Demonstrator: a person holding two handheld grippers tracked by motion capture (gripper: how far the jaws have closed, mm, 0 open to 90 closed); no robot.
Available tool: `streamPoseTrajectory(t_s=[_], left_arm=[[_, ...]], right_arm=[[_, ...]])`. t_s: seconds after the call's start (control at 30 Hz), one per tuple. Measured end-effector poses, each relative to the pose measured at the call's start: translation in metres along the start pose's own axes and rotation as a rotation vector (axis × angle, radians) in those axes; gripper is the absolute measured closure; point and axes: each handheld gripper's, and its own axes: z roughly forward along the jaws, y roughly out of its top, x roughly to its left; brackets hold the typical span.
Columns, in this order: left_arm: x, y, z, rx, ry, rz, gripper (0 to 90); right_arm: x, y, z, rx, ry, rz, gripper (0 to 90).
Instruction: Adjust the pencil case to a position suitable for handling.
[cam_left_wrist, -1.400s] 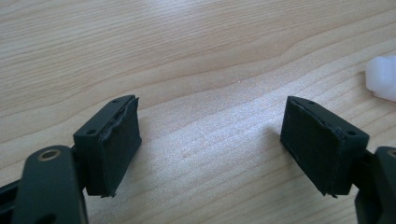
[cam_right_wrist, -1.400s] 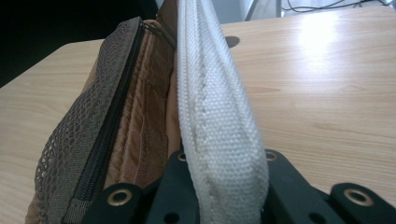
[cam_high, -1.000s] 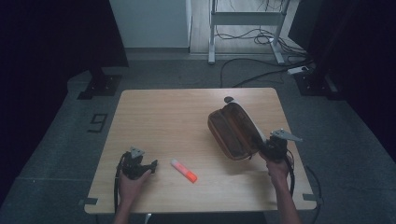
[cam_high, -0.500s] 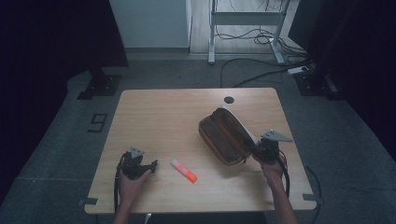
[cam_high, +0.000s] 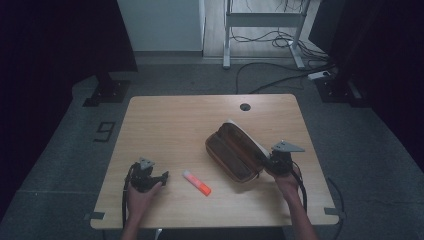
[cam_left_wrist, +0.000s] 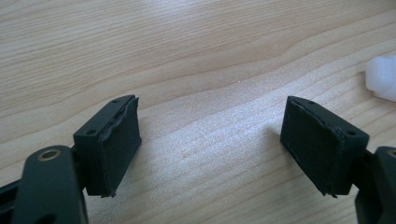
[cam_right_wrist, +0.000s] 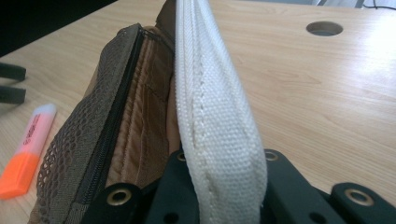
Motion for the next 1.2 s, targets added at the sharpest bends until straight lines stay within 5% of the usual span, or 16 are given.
streamPoseTrajectory(t_s=[0.53,0.9,1.1,1.2], left_arm=[[0.0,0.0,0.0,0.0,0.0,0.001,19.7],[0.0,0.0,0.0,0.0,0.001,0.001,19.7],[0.0,0.0,0.0,0.0,0.001,0.001,19.7],[0.0,0.0,0.0,-0.001,0.001,0.001,19.7]], right_arm=[[-0.001,-0.006,0.012,0.054,0.059,-0.047,81.7],[-0.004,-0.008,0.014,0.064,0.043,-0.046,79.8],[-0.003,-0.007,0.011,0.046,0.043,-0.031,67.1],[-0.001,-0.005,0.008,0.021,0.012,-0.031,53.5]])
